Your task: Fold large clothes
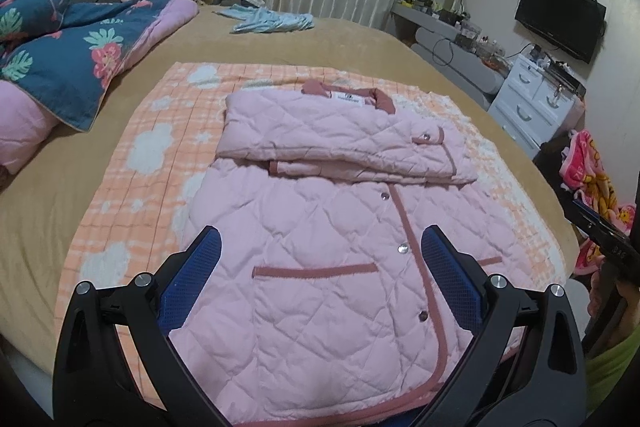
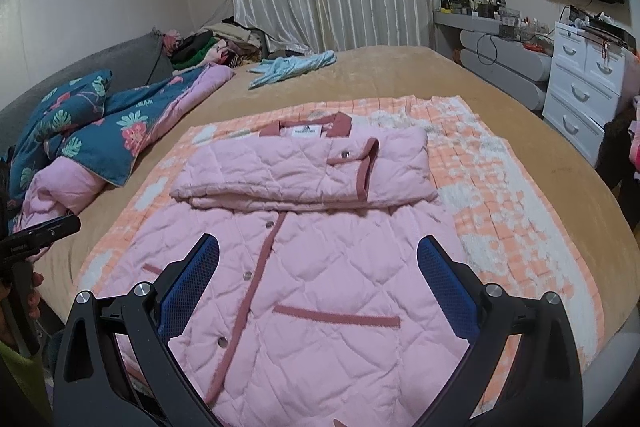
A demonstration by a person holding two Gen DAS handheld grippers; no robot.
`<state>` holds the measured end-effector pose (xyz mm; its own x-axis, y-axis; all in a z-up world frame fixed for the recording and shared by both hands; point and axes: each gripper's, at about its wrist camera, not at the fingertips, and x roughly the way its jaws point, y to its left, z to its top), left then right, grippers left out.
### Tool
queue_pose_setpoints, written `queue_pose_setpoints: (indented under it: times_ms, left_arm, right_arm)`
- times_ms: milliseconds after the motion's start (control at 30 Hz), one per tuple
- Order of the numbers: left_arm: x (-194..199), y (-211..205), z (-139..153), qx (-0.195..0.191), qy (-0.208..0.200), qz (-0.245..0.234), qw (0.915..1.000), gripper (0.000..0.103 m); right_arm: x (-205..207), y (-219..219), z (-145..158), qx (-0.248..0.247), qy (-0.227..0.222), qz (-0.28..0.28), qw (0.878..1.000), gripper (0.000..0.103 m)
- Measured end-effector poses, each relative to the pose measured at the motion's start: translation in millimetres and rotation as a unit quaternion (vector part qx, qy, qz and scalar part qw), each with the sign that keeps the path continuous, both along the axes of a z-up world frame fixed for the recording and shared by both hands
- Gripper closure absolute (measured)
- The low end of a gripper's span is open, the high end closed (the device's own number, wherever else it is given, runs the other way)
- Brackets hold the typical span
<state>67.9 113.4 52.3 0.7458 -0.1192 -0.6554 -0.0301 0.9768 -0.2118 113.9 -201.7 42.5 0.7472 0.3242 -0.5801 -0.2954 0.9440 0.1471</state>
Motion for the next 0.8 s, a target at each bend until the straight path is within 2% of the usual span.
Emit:
queue_pose_setpoints:
  times_ms: [800]
  left_arm:
    - [-20, 26, -68, 0.026, 0.065, 0.046, 0.9965, 0.009]
  right_arm:
    - [-12, -33, -61, -0.032, 0.054, -0.006, 0.998, 0.004]
